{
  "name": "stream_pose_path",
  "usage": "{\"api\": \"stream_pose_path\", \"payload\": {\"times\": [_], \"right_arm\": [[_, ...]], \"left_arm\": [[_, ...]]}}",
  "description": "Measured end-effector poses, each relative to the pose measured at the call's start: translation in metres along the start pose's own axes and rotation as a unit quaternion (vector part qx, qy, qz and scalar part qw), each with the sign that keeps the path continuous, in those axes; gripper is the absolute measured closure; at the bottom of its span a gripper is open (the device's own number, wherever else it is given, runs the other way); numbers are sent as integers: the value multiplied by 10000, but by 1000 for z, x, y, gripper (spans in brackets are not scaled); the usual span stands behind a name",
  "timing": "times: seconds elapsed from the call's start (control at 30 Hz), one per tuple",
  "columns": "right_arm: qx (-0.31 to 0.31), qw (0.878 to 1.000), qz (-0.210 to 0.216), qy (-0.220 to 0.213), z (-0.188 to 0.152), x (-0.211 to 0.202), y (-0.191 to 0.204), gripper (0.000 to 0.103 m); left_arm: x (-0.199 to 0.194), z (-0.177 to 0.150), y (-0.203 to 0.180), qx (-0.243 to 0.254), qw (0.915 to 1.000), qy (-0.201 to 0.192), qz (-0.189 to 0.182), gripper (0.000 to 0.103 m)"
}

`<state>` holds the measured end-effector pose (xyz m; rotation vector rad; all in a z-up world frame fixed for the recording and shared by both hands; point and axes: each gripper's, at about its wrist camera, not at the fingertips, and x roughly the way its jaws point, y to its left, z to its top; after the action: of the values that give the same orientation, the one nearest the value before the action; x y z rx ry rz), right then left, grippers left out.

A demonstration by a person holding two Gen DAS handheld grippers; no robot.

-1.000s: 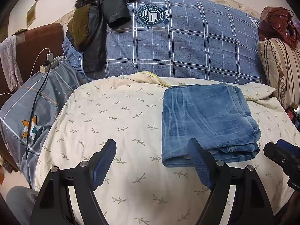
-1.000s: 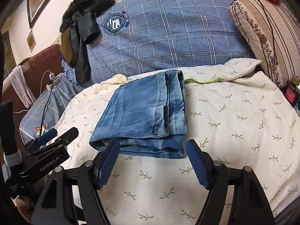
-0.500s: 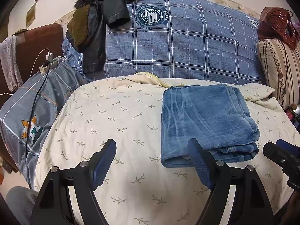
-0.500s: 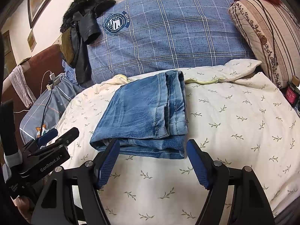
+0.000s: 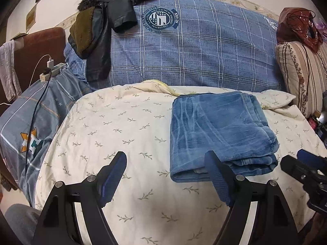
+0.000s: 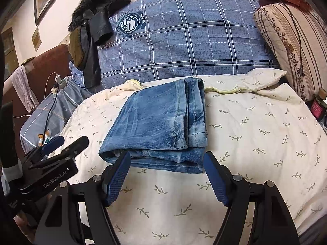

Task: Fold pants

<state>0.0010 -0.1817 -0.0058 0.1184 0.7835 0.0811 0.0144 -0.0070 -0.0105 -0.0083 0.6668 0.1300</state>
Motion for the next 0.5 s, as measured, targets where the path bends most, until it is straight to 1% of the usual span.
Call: {"api": "stream_pose_path", "payload": {"times": [0.33,0.5], "right_arm": [[-147,9998,-62,-73,3,-3,1,28],[-147,9998,-103,-88,2,-4,1,28]], "left_arm": [[2,-3,-5,85,10000,22,22,24],[-2,-3,-7,101,9999,-77,48,24]]}}
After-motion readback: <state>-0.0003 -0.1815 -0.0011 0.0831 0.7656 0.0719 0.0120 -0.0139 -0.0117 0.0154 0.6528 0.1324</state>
